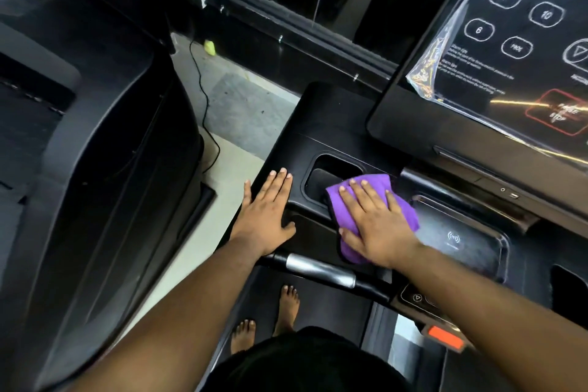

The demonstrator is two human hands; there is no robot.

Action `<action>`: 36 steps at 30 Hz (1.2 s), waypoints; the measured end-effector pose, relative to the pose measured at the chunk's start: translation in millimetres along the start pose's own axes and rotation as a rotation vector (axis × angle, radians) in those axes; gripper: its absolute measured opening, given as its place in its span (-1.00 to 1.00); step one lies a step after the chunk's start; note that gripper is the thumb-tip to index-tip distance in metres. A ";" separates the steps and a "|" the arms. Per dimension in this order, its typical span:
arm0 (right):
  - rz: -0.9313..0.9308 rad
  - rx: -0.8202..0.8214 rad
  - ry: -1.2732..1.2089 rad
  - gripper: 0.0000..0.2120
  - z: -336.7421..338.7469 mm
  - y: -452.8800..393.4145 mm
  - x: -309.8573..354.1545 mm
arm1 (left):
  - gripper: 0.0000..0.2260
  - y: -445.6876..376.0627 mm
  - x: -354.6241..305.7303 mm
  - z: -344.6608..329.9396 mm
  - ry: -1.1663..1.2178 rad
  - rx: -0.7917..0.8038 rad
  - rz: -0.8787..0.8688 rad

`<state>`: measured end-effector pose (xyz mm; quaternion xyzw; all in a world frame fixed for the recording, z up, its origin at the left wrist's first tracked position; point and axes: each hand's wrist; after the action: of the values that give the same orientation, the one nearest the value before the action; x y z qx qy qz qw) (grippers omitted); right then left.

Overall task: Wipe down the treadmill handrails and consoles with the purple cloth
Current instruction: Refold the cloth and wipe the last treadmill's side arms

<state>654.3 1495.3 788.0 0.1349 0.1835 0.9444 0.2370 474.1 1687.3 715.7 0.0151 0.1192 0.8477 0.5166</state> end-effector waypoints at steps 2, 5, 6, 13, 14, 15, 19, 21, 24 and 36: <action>0.044 -0.043 0.025 -0.18 -3.3 2.9 5.6 | -0.09 -0.4 1.2 -0.9 -0.004 -0.003 0.000; 0.118 -0.179 -0.017 -0.41 6.0 -24.3 11.1 | -0.08 -1.1 0.3 0.1 0.005 -0.001 -0.002; 0.102 -0.214 -0.069 -0.49 12.9 -36.4 15.3 | -0.08 -0.8 0.4 0.3 0.008 -0.001 0.000; -0.210 -0.241 -0.161 -0.66 0.6 -89.8 68.9 | -0.08 0.1 0.0 2.7 0.009 0.009 0.008; -0.266 -0.194 -0.212 -0.68 0.0 -92.9 76.9 | -0.08 -0.2 0.1 3.0 0.011 0.009 0.007; -0.288 -0.164 -0.258 -0.68 -1.0 -99.1 77.4 | -0.08 -0.2 0.1 3.1 0.013 0.009 0.009; -0.025 0.029 -0.302 -0.49 12.2 -95.6 59.2 | -0.06 -0.3 0.0 2.2 0.033 0.006 0.011; 0.109 0.159 -0.201 -0.57 14.8 -81.2 40.8 | -0.06 -0.5 -0.5 3.0 0.039 -0.005 0.010; 0.228 0.242 0.023 -0.29 25.3 -69.6 17.1 | -0.07 0.6 -0.3 4.0 0.028 0.003 0.008; 0.086 0.201 0.096 -0.34 23.8 -72.1 49.0 | -0.07 -1.3 2.4 0.8 0.014 0.002 0.006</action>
<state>649.4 1585.6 788.0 0.1205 0.2822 0.9360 0.1726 474.3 1690.1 715.9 0.0098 0.1236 0.8493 0.5131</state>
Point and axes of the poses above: each hand's wrist, its own y-axis away from the middle knuckle, its own z-axis out of the back of the hand, x = y × z, and after that the axes turned 14 degrees about -y, right-handed
